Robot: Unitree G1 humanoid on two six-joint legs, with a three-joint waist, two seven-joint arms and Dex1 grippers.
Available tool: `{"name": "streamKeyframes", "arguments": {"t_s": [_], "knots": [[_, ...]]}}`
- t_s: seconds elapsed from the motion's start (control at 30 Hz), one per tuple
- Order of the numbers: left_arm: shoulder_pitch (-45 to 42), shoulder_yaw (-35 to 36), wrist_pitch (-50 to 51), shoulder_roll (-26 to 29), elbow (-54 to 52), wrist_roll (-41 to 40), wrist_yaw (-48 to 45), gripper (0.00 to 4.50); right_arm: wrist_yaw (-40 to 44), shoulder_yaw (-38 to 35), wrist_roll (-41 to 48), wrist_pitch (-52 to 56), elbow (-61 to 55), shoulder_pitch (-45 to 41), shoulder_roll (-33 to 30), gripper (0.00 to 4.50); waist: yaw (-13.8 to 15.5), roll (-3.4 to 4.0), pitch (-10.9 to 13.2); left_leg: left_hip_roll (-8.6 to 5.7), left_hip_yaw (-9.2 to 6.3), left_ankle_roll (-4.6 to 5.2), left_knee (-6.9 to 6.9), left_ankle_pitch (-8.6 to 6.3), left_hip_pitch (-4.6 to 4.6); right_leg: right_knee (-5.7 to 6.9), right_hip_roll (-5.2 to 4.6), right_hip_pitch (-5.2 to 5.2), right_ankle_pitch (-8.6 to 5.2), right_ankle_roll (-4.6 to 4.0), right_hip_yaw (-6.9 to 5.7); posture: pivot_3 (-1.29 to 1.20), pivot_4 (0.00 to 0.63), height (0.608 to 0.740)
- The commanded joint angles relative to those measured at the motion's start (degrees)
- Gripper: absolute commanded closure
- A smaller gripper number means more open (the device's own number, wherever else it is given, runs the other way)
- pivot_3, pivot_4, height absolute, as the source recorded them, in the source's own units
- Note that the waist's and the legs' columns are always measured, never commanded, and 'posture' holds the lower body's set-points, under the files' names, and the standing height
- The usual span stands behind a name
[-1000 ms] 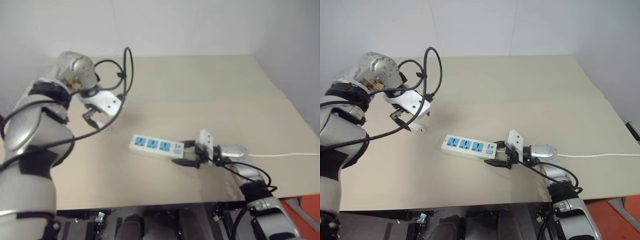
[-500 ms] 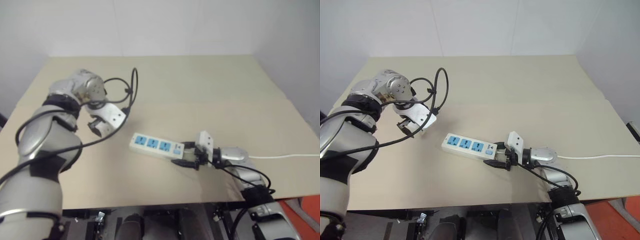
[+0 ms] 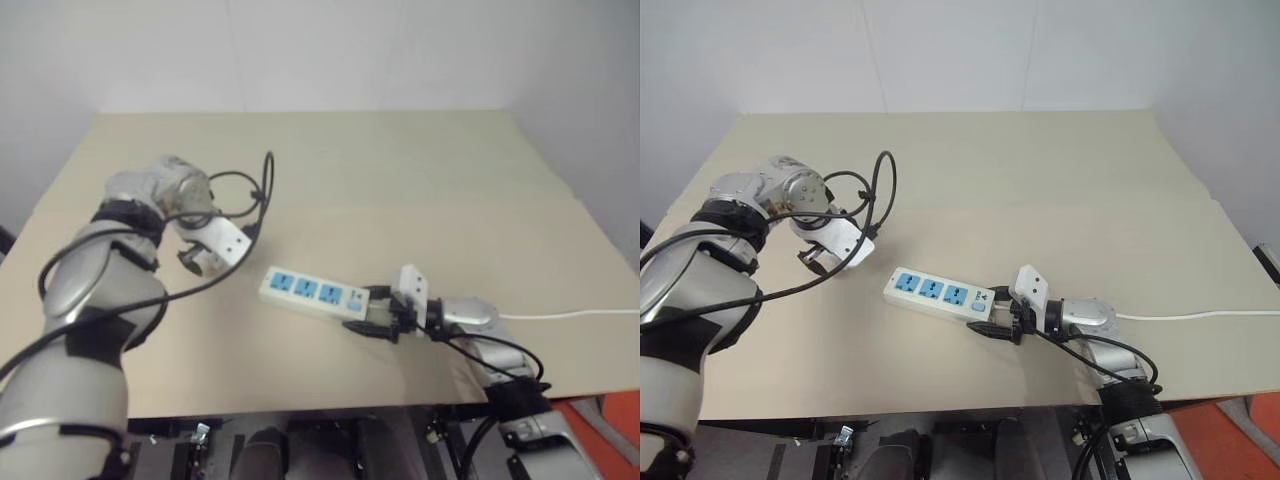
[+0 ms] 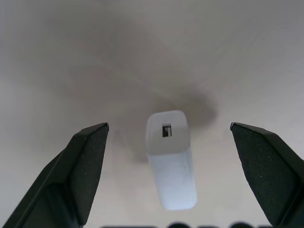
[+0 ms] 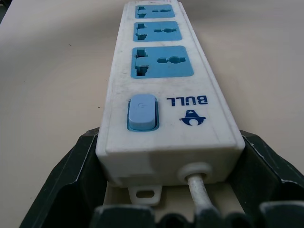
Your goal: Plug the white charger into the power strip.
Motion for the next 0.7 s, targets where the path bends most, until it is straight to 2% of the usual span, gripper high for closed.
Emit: {"name": "streamKeyframes", "arguments": {"t_s": [0.03, 0.13, 0.23, 0.53, 0.57, 0.7], "knots": [[0.7, 0.5, 1.7, -0.3, 0.3, 2.1, 4.1, 0.00, -0.1, -1.3, 2.4, 0.5, -3.5, 0.5, -0.2, 1.06, 0.0, 0.00, 0.0, 0.00, 0.00, 0.00, 0.00, 0.00, 0.00, 0.00, 0.00, 0.00, 0.00, 0.00, 0.00, 0.00, 0.150, 0.740], [1.3, 0.6, 2.6, -0.7, 0.5, 3.1, 5.4, 0.00, -0.5, -1.4, 2.6, 0.9, -4.3, 1.1, -0.4, 1.06, 0.0, 0.01, 0.0, -0.01, 0.00, 0.00, 0.00, 0.00, 0.02, 0.01, 0.00, 0.01, 0.00, 0.00, 0.00, 0.00, 0.150, 0.740], [1.8, 0.7, 4.1, -1.0, 0.8, 4.0, 7.3, 0.62, -0.9, -1.5, 3.1, 1.6, -5.6, 2.1, -0.8, 1.06, 0.1, 0.01, 0.0, -0.01, 0.00, 0.00, 0.01, 0.00, 0.06, -0.01, -0.01, 0.04, 0.00, 0.01, 0.00, 0.00, 0.150, 0.740], [1.7, 2.0, 4.2, -1.3, 1.3, 3.6, 5.8, 3.35, -1.9, -1.5, 4.0, 2.8, -7.6, 3.3, -1.6, 1.06, 0.4, 0.00, 0.0, -0.05, 0.01, 0.00, 0.11, 0.00, 0.13, 0.00, -0.05, 0.12, 0.00, 0.01, 0.00, 0.00, 0.150, 0.740], [1.6, 2.2, 4.2, -1.3, 1.2, 3.6, 5.6, 3.49, -2.0, -1.5, 4.0, 2.8, -7.6, 3.3, -1.6, 1.06, 0.4, 0.00, 0.0, -0.05, 0.00, 0.00, 0.12, 0.00, 0.12, 0.00, -0.04, 0.12, 0.00, 0.01, 0.00, 0.00, 0.150, 0.740], [0.7, 4.1, 3.6, -0.9, 1.2, 1.9, 3.7, 3.49, -2.2, -1.4, 4.0, 2.7, -7.3, 2.9, -1.5, 1.06, 0.4, 0.00, 0.0, -0.05, 0.01, 0.00, 0.12, 0.00, 0.10, -0.01, -0.04, 0.11, 0.00, 0.02, -0.01, 0.00, 0.150, 0.740]]}}
